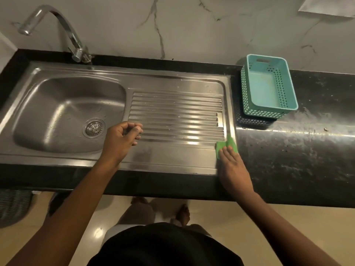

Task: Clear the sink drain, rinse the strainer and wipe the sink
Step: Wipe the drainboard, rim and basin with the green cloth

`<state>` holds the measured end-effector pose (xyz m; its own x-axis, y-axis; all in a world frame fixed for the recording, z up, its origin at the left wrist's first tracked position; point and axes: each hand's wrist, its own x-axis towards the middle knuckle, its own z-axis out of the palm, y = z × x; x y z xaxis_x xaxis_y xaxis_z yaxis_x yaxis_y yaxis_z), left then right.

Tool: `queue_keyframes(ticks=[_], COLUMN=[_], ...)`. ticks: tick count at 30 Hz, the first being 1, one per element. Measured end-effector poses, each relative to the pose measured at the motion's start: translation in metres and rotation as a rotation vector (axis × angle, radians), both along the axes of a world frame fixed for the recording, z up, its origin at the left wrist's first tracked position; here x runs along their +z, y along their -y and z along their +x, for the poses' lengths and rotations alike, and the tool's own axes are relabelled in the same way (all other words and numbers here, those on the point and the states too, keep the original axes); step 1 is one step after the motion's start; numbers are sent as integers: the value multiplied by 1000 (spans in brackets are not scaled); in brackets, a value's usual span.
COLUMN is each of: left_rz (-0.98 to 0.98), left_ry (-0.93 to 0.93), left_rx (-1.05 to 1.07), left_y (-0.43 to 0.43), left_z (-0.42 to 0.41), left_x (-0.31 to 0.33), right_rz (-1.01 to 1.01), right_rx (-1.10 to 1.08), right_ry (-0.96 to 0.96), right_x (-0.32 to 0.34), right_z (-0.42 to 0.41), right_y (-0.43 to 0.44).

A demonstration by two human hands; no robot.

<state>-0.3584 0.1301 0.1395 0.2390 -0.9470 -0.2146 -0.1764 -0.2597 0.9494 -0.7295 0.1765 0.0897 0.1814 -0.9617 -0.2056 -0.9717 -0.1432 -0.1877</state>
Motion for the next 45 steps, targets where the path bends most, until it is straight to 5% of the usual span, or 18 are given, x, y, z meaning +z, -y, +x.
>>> queue_keyframes(ticks=[6,20,28,36,45], left_rz=[9,38,37,64,60], left_ry=[-21,-19,-15,-42,-60], left_rx=[19,-52,-57,-92,-119], left_y=[3,30,35,43,49], left_z=[31,106,122,110,103], left_x=[3,11,13,3,-3], right_rz=[-27,205,254,126,-95], right_rx=[-109,366,406,120,-303], right_ry=[157,369,484,207,300], right_x=[-9,-9,0,23,8], right_z=[70,345,263,61,142], right_y=[-26,12,7,3,20])
